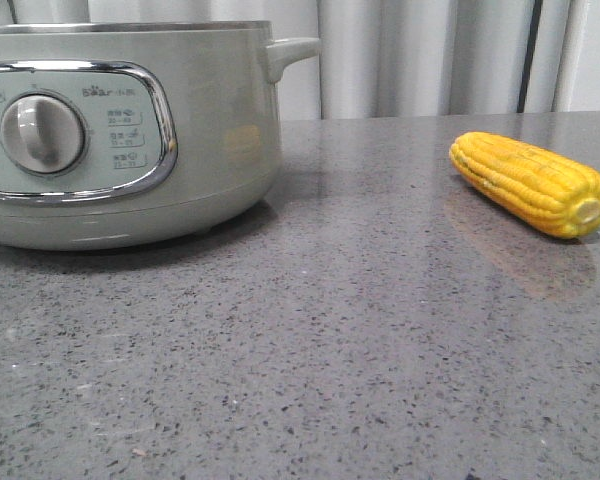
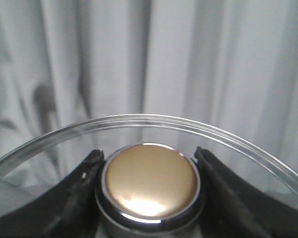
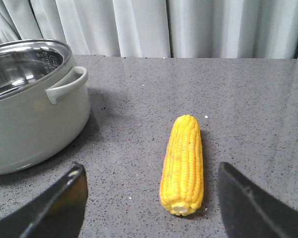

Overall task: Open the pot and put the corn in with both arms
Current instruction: 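Lift the glass lid off the pot with the left gripper and set it aside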

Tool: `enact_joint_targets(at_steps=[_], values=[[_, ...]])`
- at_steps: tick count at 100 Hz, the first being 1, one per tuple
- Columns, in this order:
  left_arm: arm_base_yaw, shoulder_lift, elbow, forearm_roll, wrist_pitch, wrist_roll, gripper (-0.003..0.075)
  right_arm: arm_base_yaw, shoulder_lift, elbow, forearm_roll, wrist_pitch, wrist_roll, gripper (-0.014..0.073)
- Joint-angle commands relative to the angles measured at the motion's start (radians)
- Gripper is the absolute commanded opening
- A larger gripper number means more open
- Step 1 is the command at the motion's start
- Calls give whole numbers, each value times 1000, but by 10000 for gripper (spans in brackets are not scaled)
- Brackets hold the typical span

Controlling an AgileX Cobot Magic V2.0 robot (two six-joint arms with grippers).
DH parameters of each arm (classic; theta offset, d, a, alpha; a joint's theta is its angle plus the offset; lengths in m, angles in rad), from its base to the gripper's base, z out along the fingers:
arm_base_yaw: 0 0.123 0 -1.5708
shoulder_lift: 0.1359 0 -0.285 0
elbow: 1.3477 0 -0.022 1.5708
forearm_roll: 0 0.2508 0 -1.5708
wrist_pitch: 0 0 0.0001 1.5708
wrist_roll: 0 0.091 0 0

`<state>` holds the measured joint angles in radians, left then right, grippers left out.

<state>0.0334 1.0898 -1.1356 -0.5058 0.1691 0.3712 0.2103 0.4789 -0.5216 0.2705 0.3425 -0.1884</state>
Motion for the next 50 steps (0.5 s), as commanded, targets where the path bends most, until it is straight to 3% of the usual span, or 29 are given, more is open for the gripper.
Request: enact_joint_targets(at_steps=[1,22,50], values=[[122,-33,-16,-5,-73,-3,135,-5,15,-37,-5,-74,-7,475],[317,-33,111,-7,-66,-3,135,-5,15,-35,-8,-72,-7,475],[323,-33,389,-12,-169,-3,135,-5,15,-35,-12,-72,-7,475]])
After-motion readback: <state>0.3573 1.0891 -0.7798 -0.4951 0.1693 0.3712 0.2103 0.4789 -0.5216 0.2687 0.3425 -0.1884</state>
